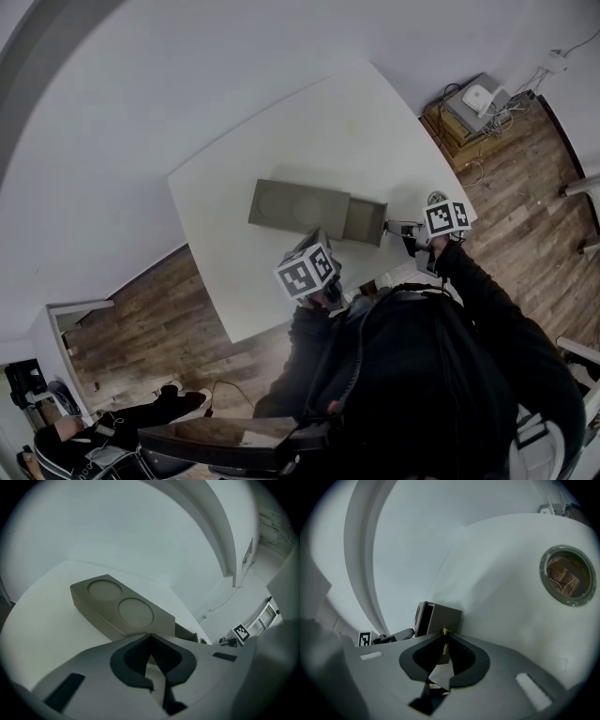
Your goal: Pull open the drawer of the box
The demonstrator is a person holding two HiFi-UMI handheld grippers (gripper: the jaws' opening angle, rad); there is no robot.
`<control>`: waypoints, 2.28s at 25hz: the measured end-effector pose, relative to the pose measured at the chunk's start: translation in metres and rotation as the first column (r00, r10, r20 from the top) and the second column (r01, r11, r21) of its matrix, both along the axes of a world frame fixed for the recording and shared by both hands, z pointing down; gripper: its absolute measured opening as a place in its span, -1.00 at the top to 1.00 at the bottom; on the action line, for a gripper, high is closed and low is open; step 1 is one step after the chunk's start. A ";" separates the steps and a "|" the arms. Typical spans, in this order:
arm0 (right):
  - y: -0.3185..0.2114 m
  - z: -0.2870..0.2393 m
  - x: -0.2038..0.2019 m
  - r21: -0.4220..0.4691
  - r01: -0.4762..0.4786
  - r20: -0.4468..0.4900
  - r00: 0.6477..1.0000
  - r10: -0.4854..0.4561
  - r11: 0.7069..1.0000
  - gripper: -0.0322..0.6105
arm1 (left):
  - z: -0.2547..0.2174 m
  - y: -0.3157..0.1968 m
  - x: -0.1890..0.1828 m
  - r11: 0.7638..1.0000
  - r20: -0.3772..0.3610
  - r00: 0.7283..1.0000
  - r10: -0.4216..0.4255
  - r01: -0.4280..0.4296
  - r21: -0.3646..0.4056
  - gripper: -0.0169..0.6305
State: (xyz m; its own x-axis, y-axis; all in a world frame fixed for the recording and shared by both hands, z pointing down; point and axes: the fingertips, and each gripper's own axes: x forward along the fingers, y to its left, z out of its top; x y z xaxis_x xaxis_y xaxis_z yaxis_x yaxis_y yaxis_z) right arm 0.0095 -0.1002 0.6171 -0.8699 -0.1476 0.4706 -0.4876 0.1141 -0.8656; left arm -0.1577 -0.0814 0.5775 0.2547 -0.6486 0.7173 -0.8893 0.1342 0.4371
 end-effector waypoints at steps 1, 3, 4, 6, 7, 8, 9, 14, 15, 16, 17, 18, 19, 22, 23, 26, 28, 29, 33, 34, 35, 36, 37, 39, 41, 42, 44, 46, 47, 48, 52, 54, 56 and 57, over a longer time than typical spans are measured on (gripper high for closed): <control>0.000 0.000 0.000 -0.002 -0.004 0.002 1.000 0.004 1.000 0.80 | 0.000 0.000 -0.001 1.000 0.001 1.000 0.001 -0.001 -0.001 0.96; 0.000 0.000 0.000 -0.003 -0.011 0.005 1.000 0.011 1.000 0.80 | 0.000 -0.001 -0.001 1.000 0.003 1.000 0.000 0.000 -0.001 0.96; 0.000 0.000 0.001 -0.002 -0.013 0.004 1.000 0.013 1.000 0.80 | 0.000 -0.001 -0.001 1.000 0.003 1.000 0.000 0.000 0.000 0.96; 0.000 0.000 0.001 0.000 -0.015 0.002 1.000 0.015 1.000 0.80 | 0.000 -0.001 0.000 1.000 0.004 1.000 0.000 0.000 0.001 0.96; 0.000 0.000 0.001 0.001 -0.015 0.001 1.000 0.015 1.000 0.80 | 0.000 -0.001 0.000 1.000 0.004 1.000 0.000 0.000 0.001 0.96; 0.000 -0.001 0.001 0.003 -0.014 -0.001 1.000 0.014 1.000 0.80 | 0.000 -0.001 0.000 1.000 0.005 1.000 0.000 0.000 0.001 0.96; 0.000 -0.001 0.002 0.004 -0.014 -0.002 1.000 0.014 1.000 0.80 | 0.000 0.000 0.000 1.000 0.005 1.000 -0.001 0.001 0.000 0.96; -0.001 0.000 0.002 0.006 -0.010 -0.008 1.000 0.010 1.000 0.80 | -0.001 -0.001 0.000 1.000 0.008 1.000 -0.008 0.008 0.004 0.96; -0.001 0.001 0.002 0.007 -0.009 -0.007 1.000 0.009 1.000 0.80 | 0.000 -0.002 0.000 1.000 0.006 1.000 -0.008 0.008 0.005 0.96; -0.001 0.001 0.002 0.007 -0.009 -0.006 1.000 0.009 1.000 0.80 | 0.000 -0.002 -0.001 1.000 0.009 1.000 -0.008 0.008 0.006 0.96; -0.001 0.001 0.002 0.007 -0.010 -0.005 1.000 0.010 1.000 0.80 | -0.001 -0.002 -0.001 1.000 0.013 1.000 -0.008 0.008 0.006 0.96; 0.000 0.001 0.002 0.007 -0.011 -0.004 1.000 0.011 1.000 0.80 | 0.000 -0.002 -0.001 1.000 0.016 1.000 -0.006 0.006 0.005 0.96; 0.000 0.001 0.002 0.006 -0.012 -0.003 1.000 0.012 1.000 0.80 | 0.001 -0.001 0.000 1.000 0.016 1.000 -0.004 0.004 0.002 0.96; 0.001 -0.001 0.002 0.003 -0.013 0.002 1.000 0.013 1.000 0.80 | 0.000 0.000 0.001 1.000 0.014 1.000 -0.003 0.003 -0.002 0.96; 0.001 -0.001 0.003 0.002 -0.014 0.002 1.000 0.014 1.000 0.80 | 0.000 0.000 0.001 1.000 0.013 1.000 -0.003 0.003 -0.002 0.96; -0.001 -0.001 0.003 0.004 -0.014 0.000 1.000 0.014 1.000 0.80 | -0.001 -0.002 0.001 1.000 0.021 1.000 -0.001 0.001 0.002 0.96; -0.003 0.000 0.001 0.007 -0.011 0.000 1.000 0.011 1.000 0.80 | 0.000 -0.004 -0.002 1.000 0.027 1.000 0.000 0.000 0.002 0.96; -0.004 0.000 0.000 0.008 -0.011 0.000 1.000 0.011 1.000 0.80 | 0.000 -0.004 -0.003 1.000 0.026 1.000 -0.001 0.001 0.003 0.96; -0.002 0.002 0.005 0.003 -0.015 -0.004 1.000 0.015 1.000 0.80 | 0.002 -0.003 -0.001 1.000 -0.009 1.000 -0.007 0.007 -0.007 0.96; -0.002 0.002 0.006 0.002 -0.015 -0.005 1.000 0.015 1.000 0.80 | 0.002 -0.003 -0.002 1.000 -0.015 1.000 -0.008 0.008 -0.011 0.96; -0.002 0.002 0.006 0.002 -0.013 -0.007 1.000 0.013 1.000 0.80 | 0.002 -0.003 -0.002 1.000 -0.016 1.000 -0.008 0.008 -0.013 0.96; -0.002 0.002 0.006 0.002 -0.012 -0.009 1.000 0.012 1.000 0.80 | 0.001 -0.004 -0.003 1.000 -0.014 1.000 -0.009 0.009 -0.013 0.96; -0.002 0.002 0.007 0.000 -0.012 -0.011 1.000 0.012 1.000 0.80 | 0.001 -0.004 -0.003 1.000 -0.010 1.000 -0.010 0.010 -0.012 0.96; -0.001 0.002 0.008 -0.001 -0.012 -0.014 1.000 0.012 1.000 0.80 | 0.002 -0.003 -0.004 1.000 -0.006 1.000 -0.012 0.012 -0.009 0.96; -0.002 0.002 0.008 0.003 -0.014 -0.015 1.000 0.014 1.000 0.80 | 0.003 -0.004 -0.004 1.000 -0.007 1.000 -0.010 0.010 -0.006 0.96; -0.002 0.002 0.009 0.006 -0.016 -0.017 1.000 0.016 1.000 0.80 | 0.002 -0.005 -0.004 1.000 -0.007 1.000 -0.008 0.008 -0.006 0.96; -0.002 0.002 0.010 0.005 -0.021 -0.027 0.999 0.021 1.000 0.80 | 0.002 -0.005 -0.005 1.000 -0.006 1.000 -0.006 0.006 -0.006 0.96; -0.001 0.003 0.010 0.004 -0.022 -0.028 0.999 0.022 1.000 0.80 | 0.002 -0.004 -0.006 1.000 -0.004 1.000 -0.007 0.007 -0.006 0.96; -0.001 0.003 0.010 0.004 -0.022 -0.022 1.000 0.022 1.000 0.80 | 0.002 -0.004 -0.006 1.000 -0.003 1.000 -0.006 0.006 -0.006 0.96; 0.000 0.002 0.009 0.003 -0.023 -0.019 1.000 0.023 1.000 0.80 | 0.002 -0.004 -0.007 1.000 -0.002 1.000 -0.005 0.005 -0.006 0.96; 0.000 0.002 0.010 0.002 -0.032 -0.019 0.999 0.032 0.999 0.80 | 0.002 -0.004 -0.007 1.000 -0.005 1.000 -0.002 0.002 -0.006 0.96; 0.000 0.002 0.011 0.002 -0.037 -0.019 0.999 0.037 0.999 0.80 | 0.002 -0.005 -0.007 1.000 -0.005 1.000 0.000 0.000 -0.003 0.96; 0.000 0.003 0.013 -0.002 -0.045 -0.021 0.999 0.045 0.999 0.80 | 0.003 -0.005 -0.007 1.000 -0.004 1.000 0.005 -0.005 -0.004 0.96; -0.001 0.003 0.013 0.000 -0.049 -0.018 0.999 0.049 0.999 0.80 | 0.003 -0.006 -0.007 1.000 -0.004 1.000 0.006 -0.006 -0.003 0.96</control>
